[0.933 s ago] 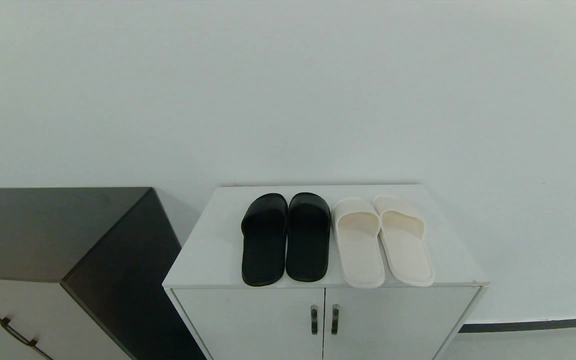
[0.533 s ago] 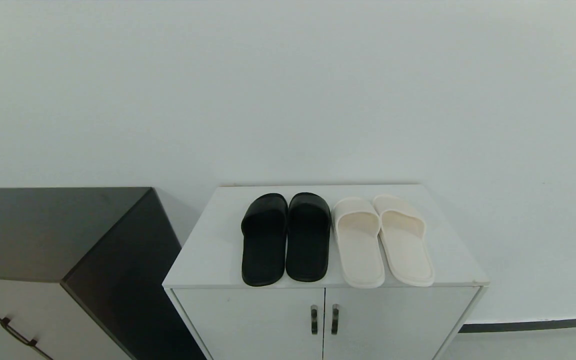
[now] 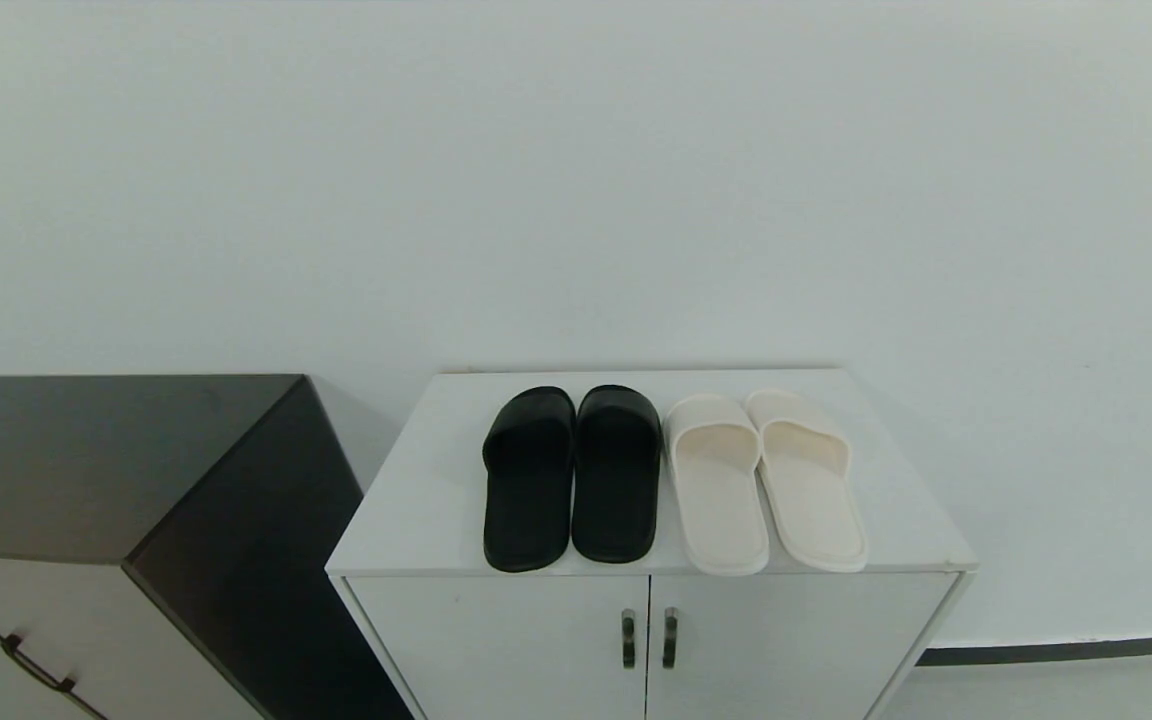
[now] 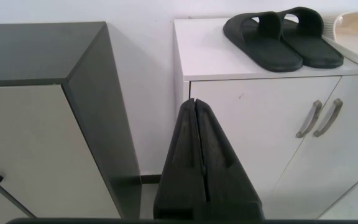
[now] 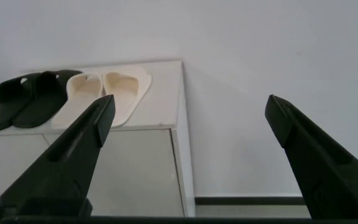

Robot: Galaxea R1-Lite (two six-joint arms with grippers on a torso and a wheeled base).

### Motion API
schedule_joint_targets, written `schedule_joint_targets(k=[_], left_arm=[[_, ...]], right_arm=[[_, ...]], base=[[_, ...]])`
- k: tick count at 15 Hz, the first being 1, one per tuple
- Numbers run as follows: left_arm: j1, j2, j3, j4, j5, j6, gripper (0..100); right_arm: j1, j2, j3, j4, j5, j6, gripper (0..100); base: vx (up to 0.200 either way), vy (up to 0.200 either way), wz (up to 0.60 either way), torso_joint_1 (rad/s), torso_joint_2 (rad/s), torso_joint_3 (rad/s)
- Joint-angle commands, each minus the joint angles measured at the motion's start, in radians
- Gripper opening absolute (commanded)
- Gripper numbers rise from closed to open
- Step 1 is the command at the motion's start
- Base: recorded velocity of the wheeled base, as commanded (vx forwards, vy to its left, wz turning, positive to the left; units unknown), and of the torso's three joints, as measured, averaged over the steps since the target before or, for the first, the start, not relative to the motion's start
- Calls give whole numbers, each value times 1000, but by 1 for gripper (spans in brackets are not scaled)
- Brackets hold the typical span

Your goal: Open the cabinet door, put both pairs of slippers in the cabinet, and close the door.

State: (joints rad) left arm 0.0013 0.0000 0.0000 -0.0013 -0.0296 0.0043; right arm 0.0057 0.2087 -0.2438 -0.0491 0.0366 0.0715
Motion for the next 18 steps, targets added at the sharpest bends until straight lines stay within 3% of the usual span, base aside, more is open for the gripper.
schedule_joint_targets(k=[1,3,6,7,9,11,14,18], left_arm=[[0,2,0,0,-1,0,0],[0,2,0,0,0,2,0],[0,0,0,0,0,2,0],[0,2,0,0,0,2,0],[0,2,0,0,-1,2,0],[0,2,0,0,-1,2,0],[0,2,0,0,-1,2,0],[0,2,0,1,-1,3,0]], right_arm=[[46,394,8,-143,75,22,100],[126,514,35,-285,68,30,100],[287,686,-57,-298,-3,62,100],[361,732,-92,-298,-64,80,100],[622,857,-189,-307,-271,186,100],[778,979,-258,-322,-425,246,100],[838,1155,-342,-359,-511,281,100],[859,1359,-384,-512,-609,280,100]], base=[[0,0,0,0,0,0],[0,0,0,0,0,0],[0,0,0,0,0,0],[0,0,0,0,0,0],[0,0,0,0,0,0],[0,0,0,0,0,0],[0,0,0,0,0,0],[0,0,0,0,0,0]])
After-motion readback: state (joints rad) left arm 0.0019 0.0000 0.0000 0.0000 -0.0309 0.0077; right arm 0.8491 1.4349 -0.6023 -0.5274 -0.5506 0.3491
